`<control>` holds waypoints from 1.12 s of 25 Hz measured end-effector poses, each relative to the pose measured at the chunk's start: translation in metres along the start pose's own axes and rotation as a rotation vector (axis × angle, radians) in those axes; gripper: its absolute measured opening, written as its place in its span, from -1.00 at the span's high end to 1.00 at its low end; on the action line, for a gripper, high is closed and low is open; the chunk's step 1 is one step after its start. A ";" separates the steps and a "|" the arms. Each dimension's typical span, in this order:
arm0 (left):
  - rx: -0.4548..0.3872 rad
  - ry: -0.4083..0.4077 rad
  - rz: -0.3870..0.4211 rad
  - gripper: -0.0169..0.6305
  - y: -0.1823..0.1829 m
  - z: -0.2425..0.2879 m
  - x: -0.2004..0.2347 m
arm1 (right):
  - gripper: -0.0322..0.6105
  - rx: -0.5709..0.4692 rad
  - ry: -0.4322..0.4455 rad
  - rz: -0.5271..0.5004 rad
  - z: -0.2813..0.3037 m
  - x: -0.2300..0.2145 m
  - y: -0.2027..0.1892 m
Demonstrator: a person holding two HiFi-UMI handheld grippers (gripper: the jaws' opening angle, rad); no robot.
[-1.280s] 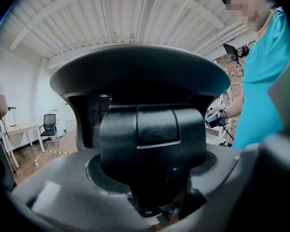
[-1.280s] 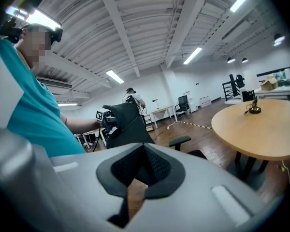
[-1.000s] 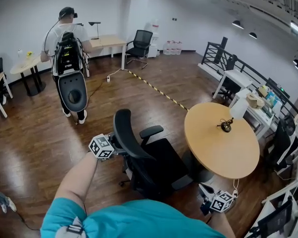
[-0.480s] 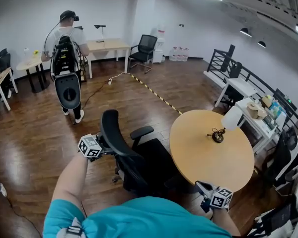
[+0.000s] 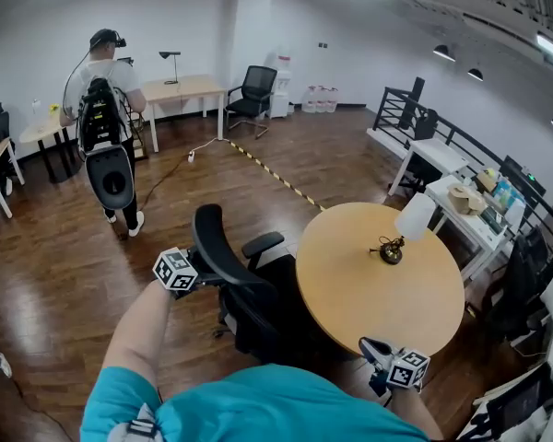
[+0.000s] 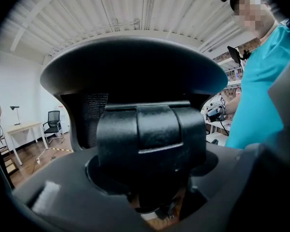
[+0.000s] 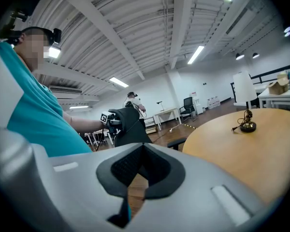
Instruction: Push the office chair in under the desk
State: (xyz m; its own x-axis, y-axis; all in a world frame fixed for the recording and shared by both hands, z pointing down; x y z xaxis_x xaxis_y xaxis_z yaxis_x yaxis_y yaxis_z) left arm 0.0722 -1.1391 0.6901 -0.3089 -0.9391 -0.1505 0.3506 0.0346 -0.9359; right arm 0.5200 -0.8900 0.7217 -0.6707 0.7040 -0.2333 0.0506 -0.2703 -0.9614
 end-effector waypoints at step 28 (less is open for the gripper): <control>-0.188 0.312 -0.348 -0.28 -0.055 -0.048 -0.048 | 0.90 0.013 0.157 0.070 0.030 -0.066 -0.024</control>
State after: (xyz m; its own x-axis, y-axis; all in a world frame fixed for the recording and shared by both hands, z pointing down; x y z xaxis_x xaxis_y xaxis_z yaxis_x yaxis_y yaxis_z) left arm 0.0257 -1.0792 0.7339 -0.6390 -0.7597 0.1200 0.0230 -0.1748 -0.9843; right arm 0.5414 -0.9497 0.7642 -0.5422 0.7767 -0.3207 0.0834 -0.3300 -0.9403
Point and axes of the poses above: the fingertips, and each gripper's own axes: z forward along the fingers, x to its left, y out of its top, the point moved 6 cm from there along -z, backward along the fingers, and after that the axes turned 6 degrees about x, right-handed, at the moved point
